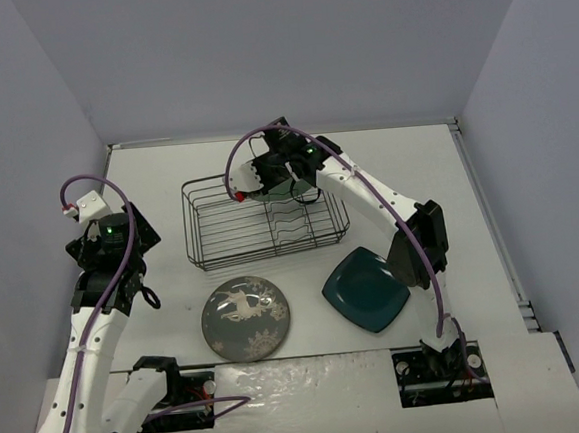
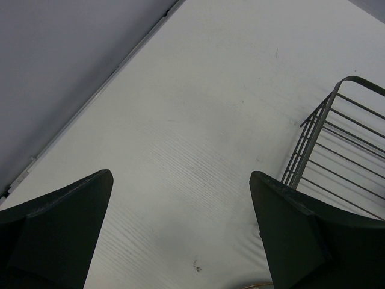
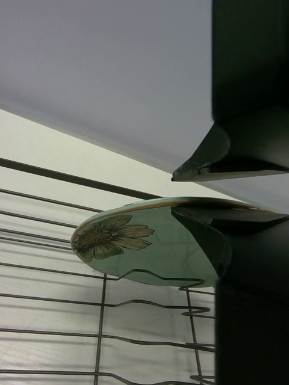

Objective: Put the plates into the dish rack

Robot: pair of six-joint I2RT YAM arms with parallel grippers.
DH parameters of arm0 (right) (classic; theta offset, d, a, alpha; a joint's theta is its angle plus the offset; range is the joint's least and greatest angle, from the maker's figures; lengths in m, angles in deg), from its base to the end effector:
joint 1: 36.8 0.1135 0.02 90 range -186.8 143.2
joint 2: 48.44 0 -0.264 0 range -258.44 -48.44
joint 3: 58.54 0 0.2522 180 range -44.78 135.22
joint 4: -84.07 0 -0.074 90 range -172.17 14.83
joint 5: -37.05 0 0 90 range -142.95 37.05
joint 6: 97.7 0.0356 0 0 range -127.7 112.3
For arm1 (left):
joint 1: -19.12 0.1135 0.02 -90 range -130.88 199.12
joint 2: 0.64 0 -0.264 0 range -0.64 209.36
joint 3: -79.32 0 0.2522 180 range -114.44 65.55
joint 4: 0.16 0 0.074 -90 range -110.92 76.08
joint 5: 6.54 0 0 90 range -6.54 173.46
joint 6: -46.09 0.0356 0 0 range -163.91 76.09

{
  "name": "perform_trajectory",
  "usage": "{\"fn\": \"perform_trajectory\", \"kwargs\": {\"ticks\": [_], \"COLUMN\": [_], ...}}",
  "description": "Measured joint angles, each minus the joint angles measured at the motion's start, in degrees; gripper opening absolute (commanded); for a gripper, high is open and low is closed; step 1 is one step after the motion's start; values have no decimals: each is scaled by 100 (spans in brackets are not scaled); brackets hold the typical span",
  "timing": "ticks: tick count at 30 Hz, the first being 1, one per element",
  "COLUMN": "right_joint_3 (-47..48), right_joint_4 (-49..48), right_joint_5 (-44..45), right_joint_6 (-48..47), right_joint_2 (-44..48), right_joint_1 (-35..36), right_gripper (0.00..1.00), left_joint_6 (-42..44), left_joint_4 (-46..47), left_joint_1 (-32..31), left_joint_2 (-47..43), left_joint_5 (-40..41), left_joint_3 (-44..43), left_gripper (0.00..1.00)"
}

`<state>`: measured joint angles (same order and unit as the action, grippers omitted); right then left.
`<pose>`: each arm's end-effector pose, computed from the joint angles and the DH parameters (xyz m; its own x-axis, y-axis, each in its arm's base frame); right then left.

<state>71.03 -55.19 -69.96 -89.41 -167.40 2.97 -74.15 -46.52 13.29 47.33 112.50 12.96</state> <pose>0.3693 0.3209 0.3367 0.7421 -0.6134 -0.2700 -0.4980 -0.2351 -0.8347 0.1763 -0.0006 0.3399 -0.2330 -0.4188 -0.8777 -0.5267 0.8130 -0.2481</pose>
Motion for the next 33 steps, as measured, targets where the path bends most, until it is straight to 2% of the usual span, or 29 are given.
{"fn": "perform_trajectory", "kwargs": {"ticks": [17,22,26,33], "right_joint_3": [-135,-218,-254,-397], "right_joint_4": [-175,-236,-240,-248], "right_joint_5": [4,2,0,-24], "right_joint_6": [48,65,67,77], "right_joint_2": [0,0,3,36], "right_joint_1": [30,75,89,161], "right_gripper": [48,50,59,62], "left_joint_6": [0,0,0,0], "left_joint_4": [0,0,0,0], "left_joint_1": [0,0,0,0], "left_joint_2": [0,0,0,0], "left_joint_5": [-2,-2,-2,-4], "left_joint_3": [0,2,2,2], "left_gripper": [97,97,97,97]}}
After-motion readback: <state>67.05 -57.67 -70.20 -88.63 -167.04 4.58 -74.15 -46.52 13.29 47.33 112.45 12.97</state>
